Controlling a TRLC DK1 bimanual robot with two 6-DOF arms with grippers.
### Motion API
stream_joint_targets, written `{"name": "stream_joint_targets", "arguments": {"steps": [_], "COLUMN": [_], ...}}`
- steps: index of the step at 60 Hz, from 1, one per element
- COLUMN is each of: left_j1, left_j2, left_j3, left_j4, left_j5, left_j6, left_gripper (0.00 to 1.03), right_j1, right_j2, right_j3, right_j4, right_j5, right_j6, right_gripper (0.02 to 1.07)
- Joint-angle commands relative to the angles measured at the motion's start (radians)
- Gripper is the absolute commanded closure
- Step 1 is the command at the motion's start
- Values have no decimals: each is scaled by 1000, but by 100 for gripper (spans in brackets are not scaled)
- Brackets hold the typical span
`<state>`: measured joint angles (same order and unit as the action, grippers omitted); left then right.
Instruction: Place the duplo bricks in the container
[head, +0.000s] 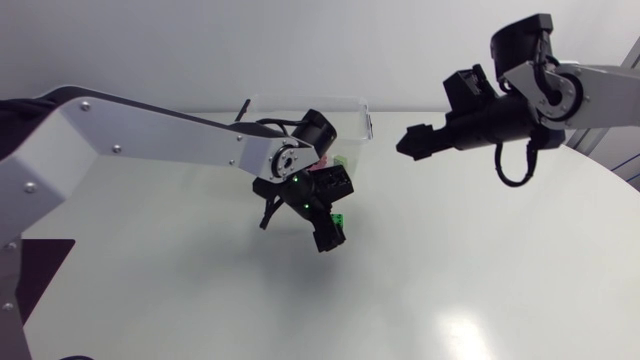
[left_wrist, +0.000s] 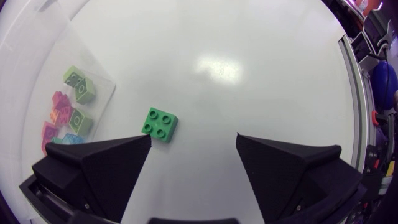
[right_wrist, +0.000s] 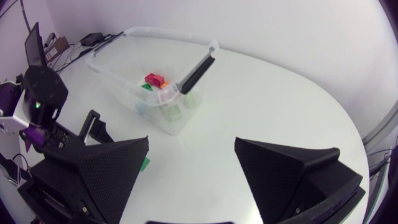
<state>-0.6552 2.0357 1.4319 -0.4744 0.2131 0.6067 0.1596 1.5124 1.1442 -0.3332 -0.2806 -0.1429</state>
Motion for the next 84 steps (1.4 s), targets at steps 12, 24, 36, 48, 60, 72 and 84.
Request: {"name": "stream_joint_targets", "arguments": {"steps": [12, 24, 36, 48, 60, 72, 84], "left_j1": [0, 3, 9, 23, 31, 22, 19], "left_j2": [138, 213, 253, 277, 308, 307, 328], "left_j3": [196, 292, 351, 400, 463, 456, 484], "left_j4": [-107, -196, -263, -296, -382, -411, -411], "left_j5": [12, 12, 12, 11, 11, 12, 12], "left_j6": [61, 99, 131, 143, 153, 157, 157], "left_gripper": [10, 12, 13, 21, 28, 35, 43], "right_j1": [-91, -127, -149, -181, -203, -206, -212], "right_j2": [-103, -162, -192, -210, -216, -216, -219], "right_j3": [-210, -279, -327, -353, -354, -353, -356], "right_j4": [54, 62, 60, 57, 51, 51, 46], "right_j5": [-77, -111, -131, -152, -157, -157, -157], "right_j6": [-55, -75, -93, -112, -126, -126, -129], "right_gripper": [7, 7, 7, 7, 7, 7, 7]}}
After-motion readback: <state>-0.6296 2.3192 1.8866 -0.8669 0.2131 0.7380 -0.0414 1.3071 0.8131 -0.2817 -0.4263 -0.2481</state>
